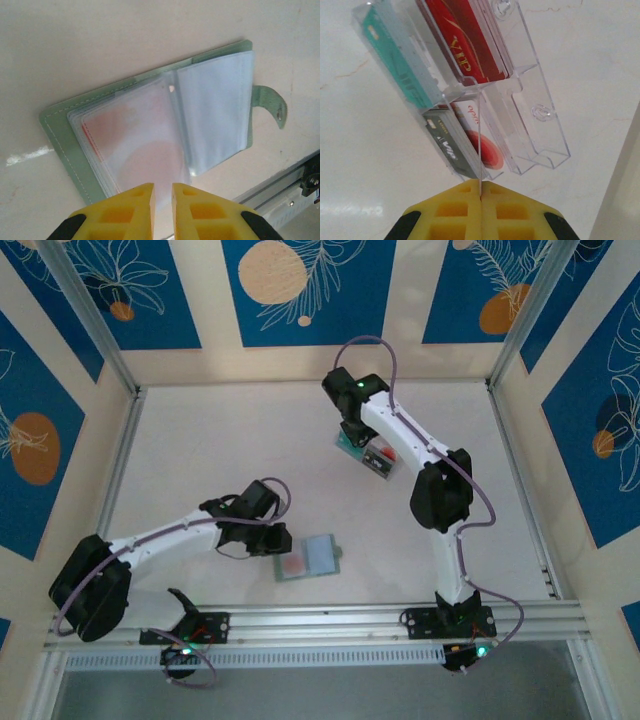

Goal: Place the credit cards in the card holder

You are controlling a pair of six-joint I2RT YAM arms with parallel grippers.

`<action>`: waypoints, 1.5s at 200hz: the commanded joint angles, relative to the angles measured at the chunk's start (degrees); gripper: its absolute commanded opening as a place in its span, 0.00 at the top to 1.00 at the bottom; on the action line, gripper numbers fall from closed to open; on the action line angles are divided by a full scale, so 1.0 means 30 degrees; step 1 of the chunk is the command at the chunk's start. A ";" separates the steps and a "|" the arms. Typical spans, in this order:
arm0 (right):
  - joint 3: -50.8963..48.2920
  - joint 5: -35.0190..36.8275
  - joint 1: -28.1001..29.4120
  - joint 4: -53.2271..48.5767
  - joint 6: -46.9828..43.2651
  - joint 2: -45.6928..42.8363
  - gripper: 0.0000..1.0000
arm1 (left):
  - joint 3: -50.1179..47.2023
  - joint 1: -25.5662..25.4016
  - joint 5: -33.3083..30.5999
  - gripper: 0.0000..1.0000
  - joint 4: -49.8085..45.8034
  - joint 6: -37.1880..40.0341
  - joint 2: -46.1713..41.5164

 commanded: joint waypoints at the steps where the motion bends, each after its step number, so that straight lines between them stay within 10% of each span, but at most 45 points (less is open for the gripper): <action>1: -0.0071 0.0336 0.1047 -0.0756 0.0771 -0.1719 1.00 | 0.0547 0.0127 -0.0057 0.84 -0.1153 0.0798 0.0023; 130: -1.9643 -1.5646 0.2201 1.2320 0.8296 -1.4665 1.00 | 0.1111 -0.0694 0.0217 0.85 -0.0118 0.1089 0.3335; 300: -2.6019 -2.1205 0.3310 2.1752 1.1001 -1.3036 1.00 | -0.0615 -0.0323 -0.2265 0.87 -0.1131 0.0286 0.3512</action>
